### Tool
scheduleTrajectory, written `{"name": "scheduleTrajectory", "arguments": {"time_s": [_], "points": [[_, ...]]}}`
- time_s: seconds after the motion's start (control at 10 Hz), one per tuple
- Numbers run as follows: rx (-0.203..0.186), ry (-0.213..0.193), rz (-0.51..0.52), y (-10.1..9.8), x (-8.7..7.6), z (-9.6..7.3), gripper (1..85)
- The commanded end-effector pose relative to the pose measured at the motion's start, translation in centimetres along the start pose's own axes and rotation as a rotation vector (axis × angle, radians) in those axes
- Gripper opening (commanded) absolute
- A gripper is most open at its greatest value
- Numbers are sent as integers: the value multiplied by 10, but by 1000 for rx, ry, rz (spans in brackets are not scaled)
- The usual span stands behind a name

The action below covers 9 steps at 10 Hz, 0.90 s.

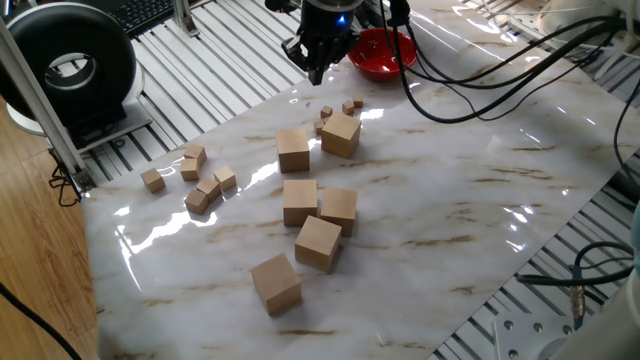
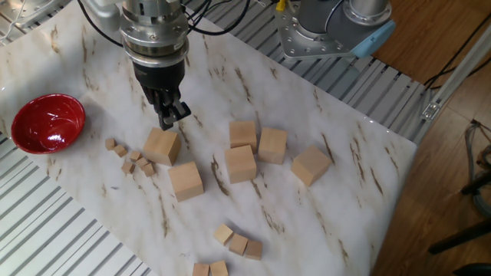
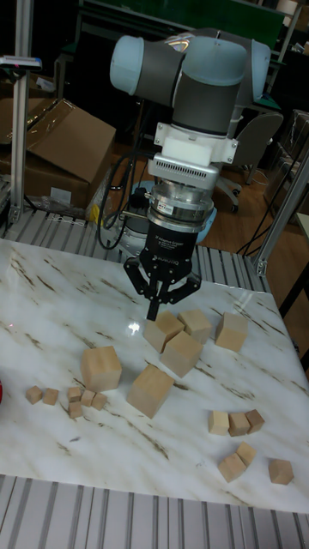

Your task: Pick up one small block

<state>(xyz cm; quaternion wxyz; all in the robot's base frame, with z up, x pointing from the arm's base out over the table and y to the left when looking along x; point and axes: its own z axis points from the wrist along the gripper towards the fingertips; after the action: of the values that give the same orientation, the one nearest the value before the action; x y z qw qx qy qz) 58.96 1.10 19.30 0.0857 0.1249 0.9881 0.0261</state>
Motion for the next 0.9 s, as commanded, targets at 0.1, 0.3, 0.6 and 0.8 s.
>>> {"name": "scheduleTrajectory", "arguments": {"time_s": [0.1, 0.3, 0.6, 0.8], "points": [[34, -26, -1, -10, -7, -1, 10], [44, -27, -4, -12, -7, -2, 10], [56, -26, -35, -15, -7, -2, 10], [58, -25, -36, -16, -7, -2, 10]]}}
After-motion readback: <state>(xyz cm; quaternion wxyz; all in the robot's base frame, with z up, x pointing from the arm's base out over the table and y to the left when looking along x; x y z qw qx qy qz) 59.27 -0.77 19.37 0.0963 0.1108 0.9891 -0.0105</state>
